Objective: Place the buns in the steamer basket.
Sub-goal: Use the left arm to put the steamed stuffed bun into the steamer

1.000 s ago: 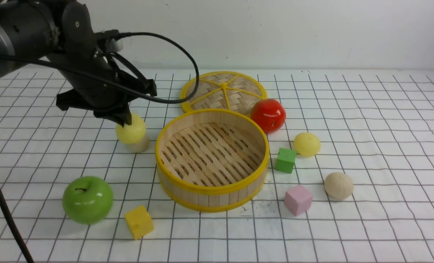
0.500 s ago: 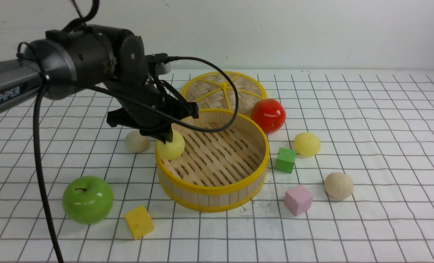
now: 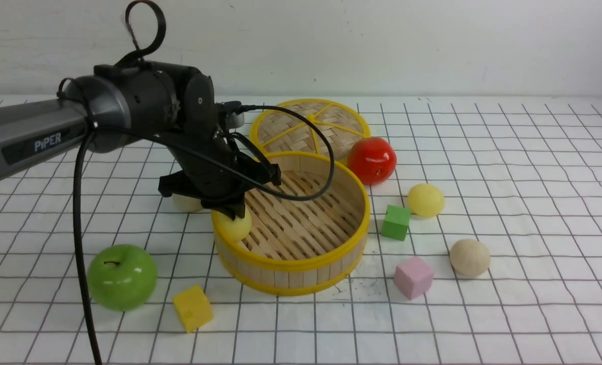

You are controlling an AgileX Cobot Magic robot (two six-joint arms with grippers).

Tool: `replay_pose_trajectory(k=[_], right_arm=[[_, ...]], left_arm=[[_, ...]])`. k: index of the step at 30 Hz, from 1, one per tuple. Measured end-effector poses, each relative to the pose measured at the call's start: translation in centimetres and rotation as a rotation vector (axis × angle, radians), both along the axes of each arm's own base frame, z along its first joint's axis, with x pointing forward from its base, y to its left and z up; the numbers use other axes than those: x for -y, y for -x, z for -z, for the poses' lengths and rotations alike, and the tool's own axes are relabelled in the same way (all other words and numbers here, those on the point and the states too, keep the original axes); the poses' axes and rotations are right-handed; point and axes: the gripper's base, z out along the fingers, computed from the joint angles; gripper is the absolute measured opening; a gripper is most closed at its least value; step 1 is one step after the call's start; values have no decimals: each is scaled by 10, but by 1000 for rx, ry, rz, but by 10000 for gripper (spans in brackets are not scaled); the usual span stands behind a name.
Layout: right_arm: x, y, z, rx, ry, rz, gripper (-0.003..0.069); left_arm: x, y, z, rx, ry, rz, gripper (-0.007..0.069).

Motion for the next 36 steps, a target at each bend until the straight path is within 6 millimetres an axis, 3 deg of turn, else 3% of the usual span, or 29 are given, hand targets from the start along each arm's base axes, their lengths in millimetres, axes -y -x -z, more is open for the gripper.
replay_pose_trajectory(k=[24,30,31,36], right_arm=[[0,0,0,0,0,0,241],[0,0,0,0,0,0,241],[0,0,0,0,0,0,241],[0,0,0,0,0,0,241]], left_arm=[[8,1,-2,-10,92,5,46],[7,2,-1,-20,86,8,160],[7,2,-1,-20,86,8,221],[3,2,-8,5,64,15,384]])
